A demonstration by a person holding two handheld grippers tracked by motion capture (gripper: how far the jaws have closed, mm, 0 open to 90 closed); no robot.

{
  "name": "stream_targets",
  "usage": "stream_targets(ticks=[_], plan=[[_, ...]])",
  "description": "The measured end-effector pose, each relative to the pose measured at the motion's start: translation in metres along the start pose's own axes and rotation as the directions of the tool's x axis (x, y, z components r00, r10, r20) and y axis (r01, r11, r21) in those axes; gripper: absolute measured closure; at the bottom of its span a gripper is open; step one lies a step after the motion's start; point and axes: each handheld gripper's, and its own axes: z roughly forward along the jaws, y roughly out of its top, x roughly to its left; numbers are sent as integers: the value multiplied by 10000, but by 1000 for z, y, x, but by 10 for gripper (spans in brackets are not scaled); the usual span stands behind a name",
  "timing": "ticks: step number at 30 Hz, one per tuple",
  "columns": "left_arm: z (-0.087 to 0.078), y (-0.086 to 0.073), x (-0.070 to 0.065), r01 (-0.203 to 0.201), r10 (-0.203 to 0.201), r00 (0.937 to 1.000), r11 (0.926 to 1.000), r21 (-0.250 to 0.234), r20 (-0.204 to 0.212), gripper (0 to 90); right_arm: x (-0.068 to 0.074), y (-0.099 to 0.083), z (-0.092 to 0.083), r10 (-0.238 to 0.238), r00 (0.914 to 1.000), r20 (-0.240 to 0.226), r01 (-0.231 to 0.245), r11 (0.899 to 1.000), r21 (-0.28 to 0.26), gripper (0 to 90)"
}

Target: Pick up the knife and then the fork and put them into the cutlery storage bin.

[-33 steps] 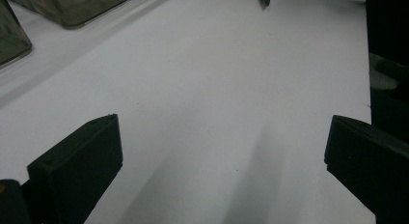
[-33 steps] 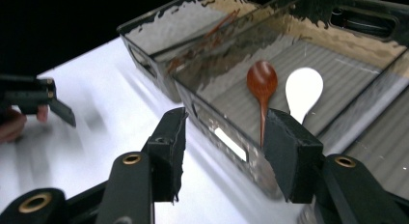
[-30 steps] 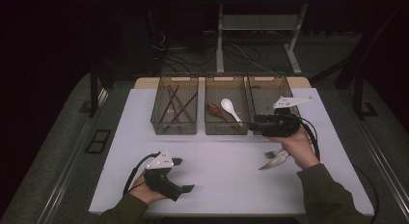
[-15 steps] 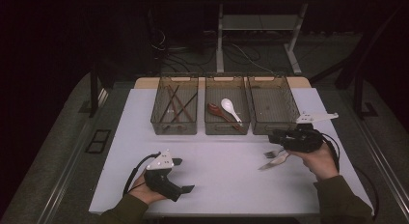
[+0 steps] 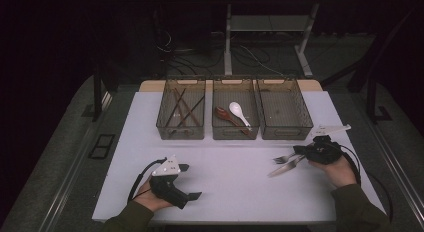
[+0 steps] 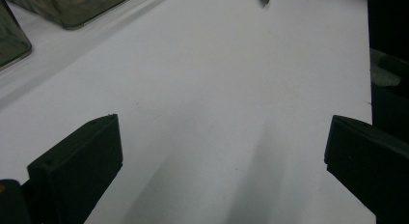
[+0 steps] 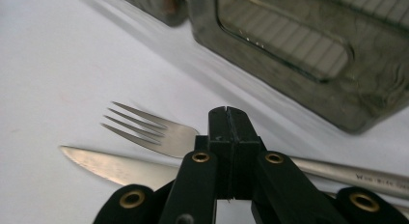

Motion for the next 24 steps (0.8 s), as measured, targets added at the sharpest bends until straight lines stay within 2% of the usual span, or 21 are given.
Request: stream_targets(ticks=[9, 12, 17, 24], plan=[[1, 0, 0, 44, -44, 10000, 10000, 17, 11, 0, -11, -4, 9, -275, 9972, 694, 230, 9977, 644, 898], [1, 0, 0, 36, -36, 10000, 10000, 25, -9, 0, -15, -6, 11, -198, 9964, 822, 132, 9967, 802, 898], [1, 0, 0, 46, -46, 10000, 10000, 22, 12, 0, -17, -8, 12, -287, 9954, 912, 191, 9944, 1041, 899], [1, 0, 0, 37, -37, 10000, 10000, 29, 14, 0, -16, -8, 12, -369, 9943, 998, 259, 9936, 1100, 900]])
